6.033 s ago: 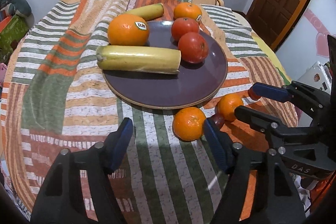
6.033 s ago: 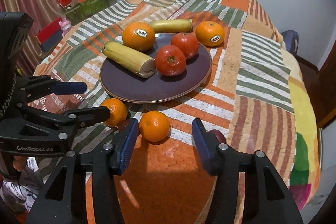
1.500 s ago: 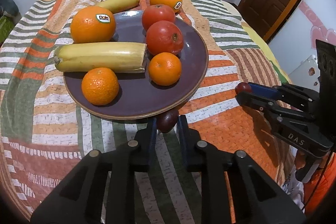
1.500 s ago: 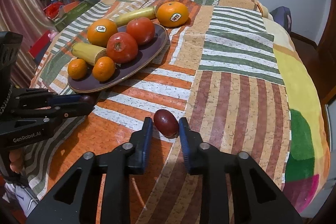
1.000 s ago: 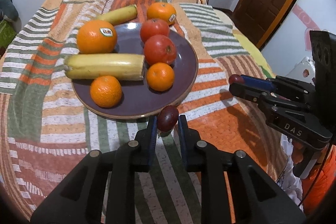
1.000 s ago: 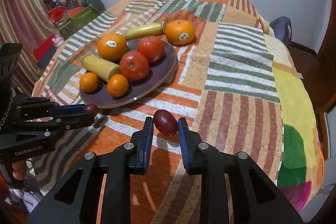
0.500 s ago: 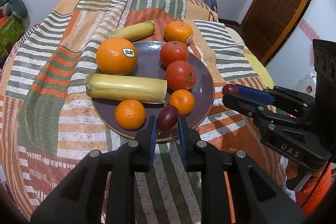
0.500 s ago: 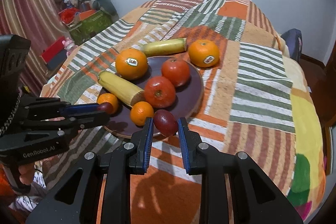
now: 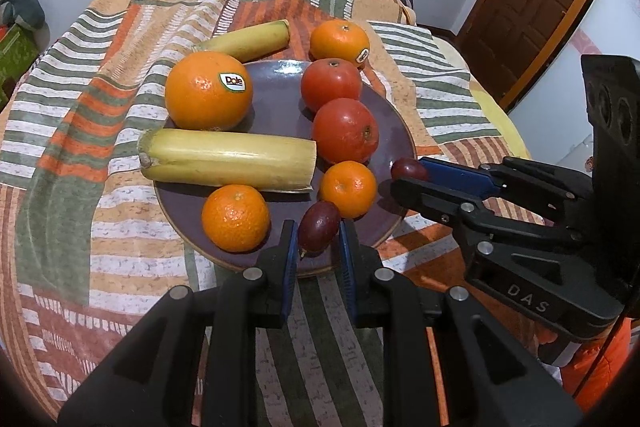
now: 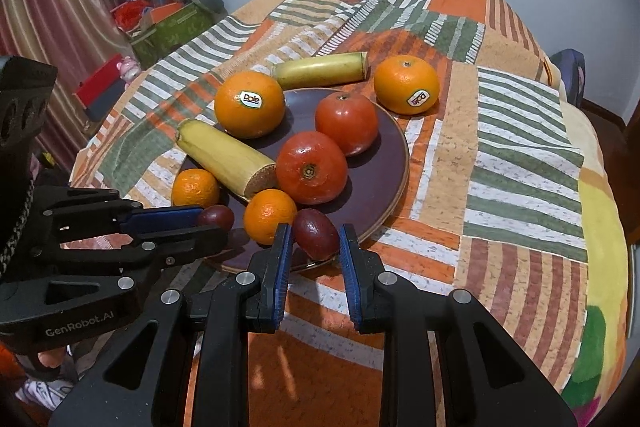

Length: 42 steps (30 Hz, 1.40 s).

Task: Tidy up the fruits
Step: 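Lower the plum onto the plate with right tool while left tool releases its plum there, then grasp the large orange with right tool while left tool grasps the green-yellow squash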

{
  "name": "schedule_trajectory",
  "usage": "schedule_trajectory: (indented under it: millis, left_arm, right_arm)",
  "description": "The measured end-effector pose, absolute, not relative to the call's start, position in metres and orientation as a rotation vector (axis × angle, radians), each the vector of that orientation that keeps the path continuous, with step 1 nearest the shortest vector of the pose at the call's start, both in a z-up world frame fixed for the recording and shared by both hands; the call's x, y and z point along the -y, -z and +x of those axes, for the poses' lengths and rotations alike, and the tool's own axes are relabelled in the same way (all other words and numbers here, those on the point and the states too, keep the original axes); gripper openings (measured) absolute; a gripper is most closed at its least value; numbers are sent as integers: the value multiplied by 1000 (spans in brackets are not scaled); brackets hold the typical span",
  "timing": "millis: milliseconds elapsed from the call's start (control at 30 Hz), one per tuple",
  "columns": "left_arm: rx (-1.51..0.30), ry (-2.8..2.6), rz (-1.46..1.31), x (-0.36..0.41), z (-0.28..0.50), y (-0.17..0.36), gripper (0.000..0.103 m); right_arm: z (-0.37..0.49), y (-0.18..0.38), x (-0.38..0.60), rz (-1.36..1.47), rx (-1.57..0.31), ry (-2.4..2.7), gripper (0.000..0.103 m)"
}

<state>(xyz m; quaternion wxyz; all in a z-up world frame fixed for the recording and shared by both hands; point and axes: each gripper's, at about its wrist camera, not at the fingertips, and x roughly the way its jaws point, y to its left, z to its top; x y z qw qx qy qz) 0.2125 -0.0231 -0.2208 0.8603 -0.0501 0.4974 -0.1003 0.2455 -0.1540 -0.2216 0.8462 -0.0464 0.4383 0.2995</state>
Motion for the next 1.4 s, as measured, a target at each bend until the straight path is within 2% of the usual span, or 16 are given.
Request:
schedule_trajectory:
  millis: [200, 367, 833, 1200, 1400]
  left_arm:
    - [-1046, 200, -100, 22, 212, 223, 20]
    - [-1042, 199, -104, 20, 211, 222, 20]
    - [-917, 165, -99, -5, 209, 173, 21]
    - [-836, 122, -61, -24, 245, 138, 22]
    - [-827, 120, -31, -26, 270, 136, 27]
  right_arm:
    - [247, 221, 152, -107, -924, -624, 23]
    - [249, 222, 153, -93, -932, -618, 38]
    - [254, 192, 167, -66, -847, -579, 38]
    - [278, 166, 170, -66, -768, -541, 38]
    - [291, 164, 163, -73, -751, -539, 38]
